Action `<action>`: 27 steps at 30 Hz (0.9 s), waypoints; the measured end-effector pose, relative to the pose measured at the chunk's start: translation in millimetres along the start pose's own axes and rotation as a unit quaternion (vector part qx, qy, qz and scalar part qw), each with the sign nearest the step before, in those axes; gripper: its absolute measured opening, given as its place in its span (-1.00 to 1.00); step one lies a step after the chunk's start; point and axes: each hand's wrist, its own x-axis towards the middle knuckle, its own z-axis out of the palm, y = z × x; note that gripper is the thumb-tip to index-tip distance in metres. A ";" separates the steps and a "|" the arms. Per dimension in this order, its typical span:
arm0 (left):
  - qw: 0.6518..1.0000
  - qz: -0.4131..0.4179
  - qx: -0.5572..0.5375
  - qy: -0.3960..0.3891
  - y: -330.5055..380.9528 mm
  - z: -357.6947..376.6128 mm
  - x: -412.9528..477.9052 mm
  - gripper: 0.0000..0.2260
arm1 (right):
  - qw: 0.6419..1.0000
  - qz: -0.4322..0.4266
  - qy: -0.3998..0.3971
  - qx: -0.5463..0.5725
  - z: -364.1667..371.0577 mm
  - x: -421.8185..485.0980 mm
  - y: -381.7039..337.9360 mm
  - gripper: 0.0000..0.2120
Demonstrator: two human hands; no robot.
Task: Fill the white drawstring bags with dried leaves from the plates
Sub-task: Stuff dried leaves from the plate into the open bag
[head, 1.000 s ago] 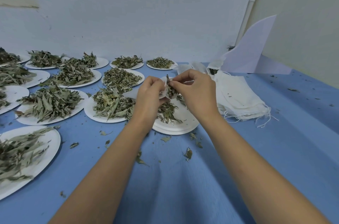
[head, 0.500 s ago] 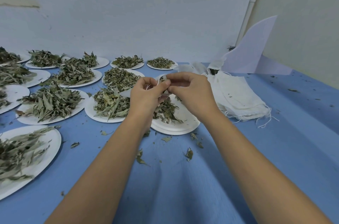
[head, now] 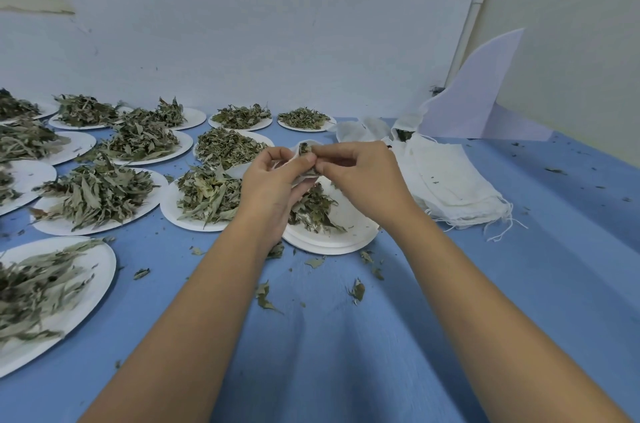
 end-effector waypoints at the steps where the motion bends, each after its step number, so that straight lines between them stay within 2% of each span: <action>1: 1.000 -0.002 0.002 0.008 0.4 -0.3 -0.2 -0.79 | 1.000 0.009 0.005 0.014 -0.8 0.2 0.1 -0.78; 4: 1.000 -0.001 0.023 0.021 0.9 0.9 -0.7 -0.78 | 0.996 0.012 0.082 0.021 -2.5 2.1 2.0 -0.76; 6: 0.999 -0.001 0.039 0.018 2.0 1.8 -1.5 -0.77 | 0.995 0.018 0.102 -0.005 -3.4 3.1 4.6 -0.75; 8: 0.999 -0.006 0.049 0.003 3.4 2.4 -2.3 -0.77 | 0.996 0.025 0.083 -0.035 -2.5 2.9 8.2 -0.77; 10: 0.997 -0.002 0.071 -0.014 4.4 3.3 -3.4 -0.76 | 0.996 0.025 0.080 -0.035 -0.2 1.7 9.5 -0.90; 12: 0.991 0.026 0.131 -0.005 4.7 4.3 -4.0 -0.76 | 0.995 0.017 0.092 -0.026 3.0 -0.1 7.3 -0.94; 15: 0.967 0.079 0.238 0.051 3.7 4.8 -3.4 -0.77 | 0.995 -0.010 0.099 0.006 9.2 -2.3 0.0 -0.94; 21: 0.918 0.151 0.332 0.155 3.1 0.5 -1.3 -0.79 | 0.999 -0.022 0.015 0.042 14.0 -8.2 -8.4 -0.85; 27: 0.914 0.165 0.351 0.118 1.8 2.9 -4.2 -0.82 | 0.996 0.037 0.035 0.073 16.4 -5.3 -5.0 -0.95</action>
